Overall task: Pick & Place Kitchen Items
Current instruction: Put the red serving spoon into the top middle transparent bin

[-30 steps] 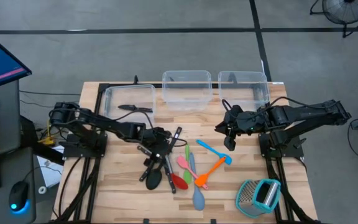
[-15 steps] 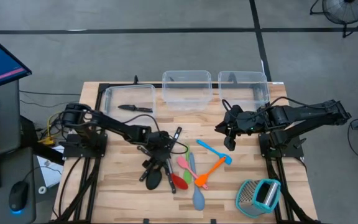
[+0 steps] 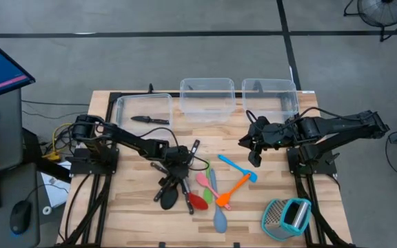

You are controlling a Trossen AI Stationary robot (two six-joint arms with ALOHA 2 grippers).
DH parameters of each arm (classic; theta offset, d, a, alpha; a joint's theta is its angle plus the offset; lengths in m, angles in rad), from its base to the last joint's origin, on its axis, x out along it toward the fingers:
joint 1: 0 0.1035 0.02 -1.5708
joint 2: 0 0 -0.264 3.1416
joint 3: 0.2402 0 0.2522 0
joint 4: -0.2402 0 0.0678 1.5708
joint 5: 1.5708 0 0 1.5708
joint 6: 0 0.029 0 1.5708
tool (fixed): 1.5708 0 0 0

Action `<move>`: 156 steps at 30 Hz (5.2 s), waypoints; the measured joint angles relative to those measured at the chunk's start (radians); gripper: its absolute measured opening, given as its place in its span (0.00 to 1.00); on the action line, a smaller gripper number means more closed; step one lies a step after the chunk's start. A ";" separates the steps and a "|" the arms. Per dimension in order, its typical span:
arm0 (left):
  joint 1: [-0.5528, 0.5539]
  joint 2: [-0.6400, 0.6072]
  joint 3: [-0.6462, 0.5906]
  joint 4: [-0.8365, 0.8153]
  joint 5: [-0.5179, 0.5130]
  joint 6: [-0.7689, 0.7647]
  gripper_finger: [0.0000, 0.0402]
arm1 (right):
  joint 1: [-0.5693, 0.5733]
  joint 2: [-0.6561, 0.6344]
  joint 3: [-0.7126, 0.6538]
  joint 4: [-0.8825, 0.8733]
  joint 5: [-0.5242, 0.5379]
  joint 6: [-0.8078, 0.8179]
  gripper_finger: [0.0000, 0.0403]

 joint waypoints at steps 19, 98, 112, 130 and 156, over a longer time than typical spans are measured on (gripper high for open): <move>-0.001 -0.055 -0.002 0.015 -0.007 -0.005 0.07 | 0.001 0.000 0.000 0.000 0.000 0.000 0.13; 0.040 -0.678 0.000 0.778 -0.373 -0.257 0.07 | -0.209 0.640 0.397 0.996 -0.396 -0.524 0.58; 0.040 -0.624 -0.001 0.876 -0.325 -0.289 0.07 | -0.208 0.655 0.397 1.006 -0.397 -0.523 0.58; 0.040 -0.601 0.000 0.929 -0.306 -0.327 0.07 | -0.198 0.655 0.397 1.016 -0.398 -0.512 0.13; 0.040 -0.642 -0.001 0.845 -0.323 -0.367 0.31 | -0.180 0.599 0.396 0.946 -0.343 -0.491 0.13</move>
